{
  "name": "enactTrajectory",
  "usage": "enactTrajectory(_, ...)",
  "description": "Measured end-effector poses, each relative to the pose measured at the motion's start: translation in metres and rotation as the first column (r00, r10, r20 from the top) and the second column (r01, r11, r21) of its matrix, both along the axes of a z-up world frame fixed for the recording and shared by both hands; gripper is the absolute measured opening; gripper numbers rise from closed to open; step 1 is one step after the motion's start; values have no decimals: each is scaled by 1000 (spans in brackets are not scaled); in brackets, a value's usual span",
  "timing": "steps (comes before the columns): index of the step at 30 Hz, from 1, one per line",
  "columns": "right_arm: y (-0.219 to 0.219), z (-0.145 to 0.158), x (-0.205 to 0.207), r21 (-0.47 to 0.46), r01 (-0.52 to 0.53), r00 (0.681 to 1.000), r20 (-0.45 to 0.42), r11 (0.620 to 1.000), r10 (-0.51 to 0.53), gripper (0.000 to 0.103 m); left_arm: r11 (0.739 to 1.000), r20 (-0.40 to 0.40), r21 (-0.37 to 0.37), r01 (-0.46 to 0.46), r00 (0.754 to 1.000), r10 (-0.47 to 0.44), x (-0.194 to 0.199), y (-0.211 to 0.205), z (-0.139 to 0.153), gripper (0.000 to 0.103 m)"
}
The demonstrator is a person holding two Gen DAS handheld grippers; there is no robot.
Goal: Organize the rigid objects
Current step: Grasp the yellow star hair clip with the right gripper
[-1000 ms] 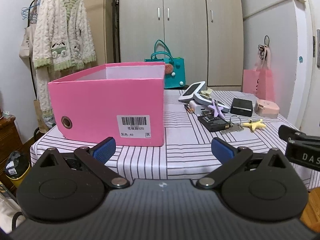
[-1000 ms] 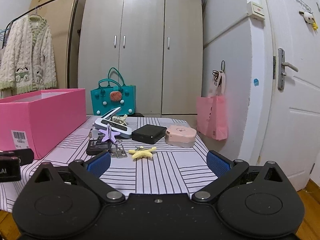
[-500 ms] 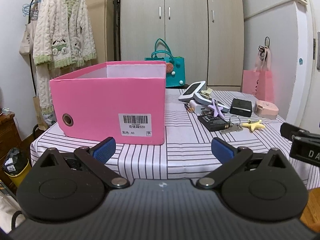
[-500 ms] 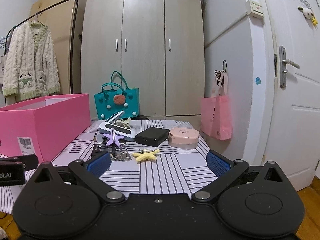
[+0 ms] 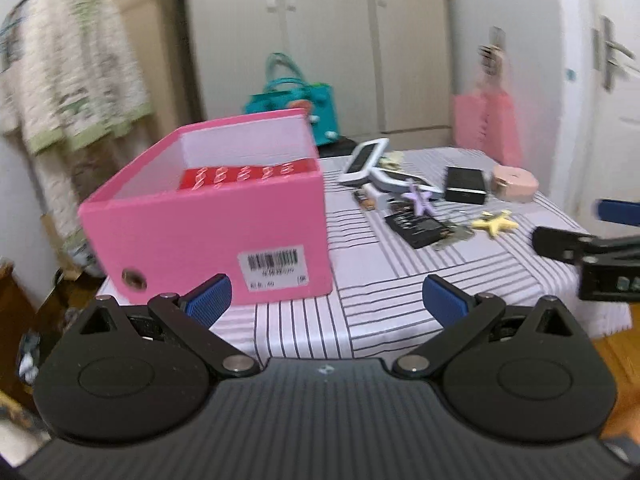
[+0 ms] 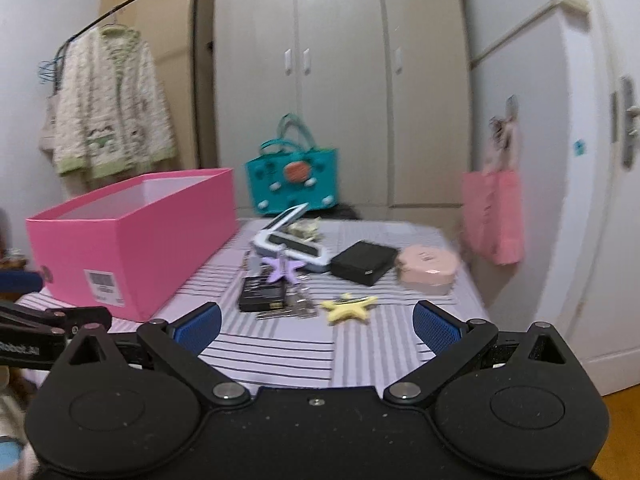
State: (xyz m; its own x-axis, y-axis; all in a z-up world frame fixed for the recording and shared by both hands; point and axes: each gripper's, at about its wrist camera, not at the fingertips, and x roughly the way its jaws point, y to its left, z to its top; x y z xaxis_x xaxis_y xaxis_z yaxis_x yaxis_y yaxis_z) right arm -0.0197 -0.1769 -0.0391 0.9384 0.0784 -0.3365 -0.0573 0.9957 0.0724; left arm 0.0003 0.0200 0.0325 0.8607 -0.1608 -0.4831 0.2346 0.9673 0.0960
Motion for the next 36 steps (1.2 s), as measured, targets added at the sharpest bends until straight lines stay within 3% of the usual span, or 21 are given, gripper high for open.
enactTrajectory(3,-2,2,13,39,-67,996,-48,997,69,103,996,6,49,71,997,-72,2,6,14,103)
enactTrajectory(5,0,0,23,51,-91,993,-77,995,95,100,995,13,72,68,997,-69,5,10,16,103)
enactTrajectory(10,1,-9,49,33,-73,989,-124,997,76,90,990,-45,48,130,991,-128,23,27,33,102)
enactTrajectory(14,-13,-19,78,67,-13,983,-184,998,26,87,986,-119,45,162,981,-156,49,46,55,101)
enactTrajectory(17,-22,-27,97,90,27,974,-229,996,-5,85,980,-240,36,197,954,-183,79,61,73,101)
enactTrajectory(19,-25,-30,108,90,41,971,-240,995,-18,85,981,-273,31,191,946,-175,94,70,81,99)
enactTrajectory(23,-28,-35,122,93,41,973,-231,995,-19,84,988,-251,83,131,962,-107,115,83,84,99)
enactTrajectory(26,-26,-37,130,60,46,971,-236,997,-31,81,990,-333,19,140,934,-126,137,98,83,97)
enactTrajectory(28,-20,-38,132,-14,50,971,-233,999,-52,69,992,-396,-17,128,910,-124,152,108,83,92)
enactTrajectory(29,-19,-36,131,-17,45,972,-230,999,-48,57,992,-424,-23,120,898,-118,161,112,83,90)
enactTrajectory(30,-20,-34,132,-12,42,970,-239,999,-43,53,993,-449,-21,114,887,-111,169,114,83,89)
enactTrajectory(33,-21,-27,137,-34,33,963,-268,999,-41,47,997,-501,27,73,864,-50,194,123,79,77)
enactTrajectory(36,-26,-20,145,-22,30,953,-300,999,-35,47,992,-522,114,61,853,8,218,126,74,72)
